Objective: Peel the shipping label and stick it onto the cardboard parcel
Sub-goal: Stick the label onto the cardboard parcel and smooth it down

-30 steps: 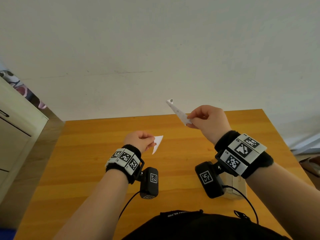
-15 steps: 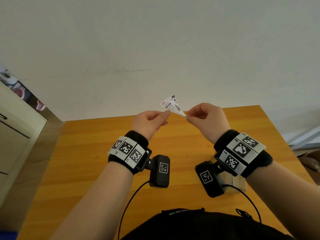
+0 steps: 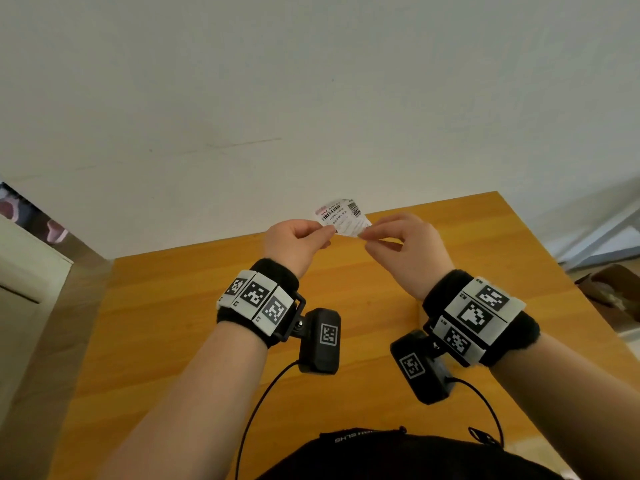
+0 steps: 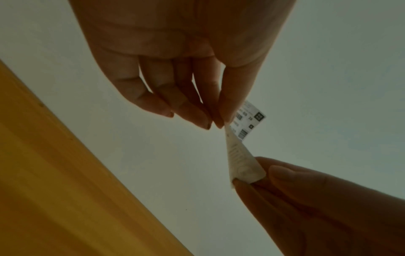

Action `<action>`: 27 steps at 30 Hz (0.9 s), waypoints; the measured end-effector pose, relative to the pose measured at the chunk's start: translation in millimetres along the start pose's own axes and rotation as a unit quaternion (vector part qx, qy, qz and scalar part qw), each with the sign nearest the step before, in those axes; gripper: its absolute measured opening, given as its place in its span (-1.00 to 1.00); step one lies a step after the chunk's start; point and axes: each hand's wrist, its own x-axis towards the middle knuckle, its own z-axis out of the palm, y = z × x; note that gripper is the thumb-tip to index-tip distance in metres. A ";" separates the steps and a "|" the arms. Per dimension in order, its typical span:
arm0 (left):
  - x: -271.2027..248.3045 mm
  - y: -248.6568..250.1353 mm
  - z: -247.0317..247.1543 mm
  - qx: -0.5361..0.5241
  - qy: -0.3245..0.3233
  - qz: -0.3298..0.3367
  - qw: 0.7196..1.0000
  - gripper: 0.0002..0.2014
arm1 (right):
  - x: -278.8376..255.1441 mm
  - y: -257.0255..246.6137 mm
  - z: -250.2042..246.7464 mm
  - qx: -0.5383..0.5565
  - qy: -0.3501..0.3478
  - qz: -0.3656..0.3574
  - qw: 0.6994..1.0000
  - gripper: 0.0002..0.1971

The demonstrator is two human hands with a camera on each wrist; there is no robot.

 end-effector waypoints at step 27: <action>-5.4 37.8 67.2 0.122 -0.128 0.063 0.982 -0.81 | -12.6 42.8 -64.7 0.015 0.092 0.102 0.990 -0.87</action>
